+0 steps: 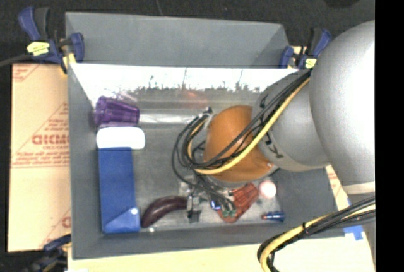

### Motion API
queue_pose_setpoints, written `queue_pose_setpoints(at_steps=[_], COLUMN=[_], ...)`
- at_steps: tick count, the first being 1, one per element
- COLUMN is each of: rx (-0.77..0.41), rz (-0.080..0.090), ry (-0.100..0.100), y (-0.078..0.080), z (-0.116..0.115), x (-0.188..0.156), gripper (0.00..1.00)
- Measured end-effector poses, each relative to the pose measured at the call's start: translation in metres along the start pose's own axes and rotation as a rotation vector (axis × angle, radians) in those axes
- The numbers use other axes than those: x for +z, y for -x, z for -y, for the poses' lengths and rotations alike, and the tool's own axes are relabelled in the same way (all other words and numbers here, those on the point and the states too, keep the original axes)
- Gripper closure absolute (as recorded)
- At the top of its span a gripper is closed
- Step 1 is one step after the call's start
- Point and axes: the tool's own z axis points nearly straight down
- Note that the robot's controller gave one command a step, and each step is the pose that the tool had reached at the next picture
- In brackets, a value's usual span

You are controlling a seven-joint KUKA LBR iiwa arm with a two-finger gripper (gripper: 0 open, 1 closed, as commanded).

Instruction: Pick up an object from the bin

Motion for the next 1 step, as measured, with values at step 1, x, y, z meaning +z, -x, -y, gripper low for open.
queue_pose_setpoints(at_steps=[1], rx=[-0.015], rz=[-0.003], ry=[-0.001], y=[-0.0065], z=[-0.0001], x=[0.0006], gripper=[1.0])
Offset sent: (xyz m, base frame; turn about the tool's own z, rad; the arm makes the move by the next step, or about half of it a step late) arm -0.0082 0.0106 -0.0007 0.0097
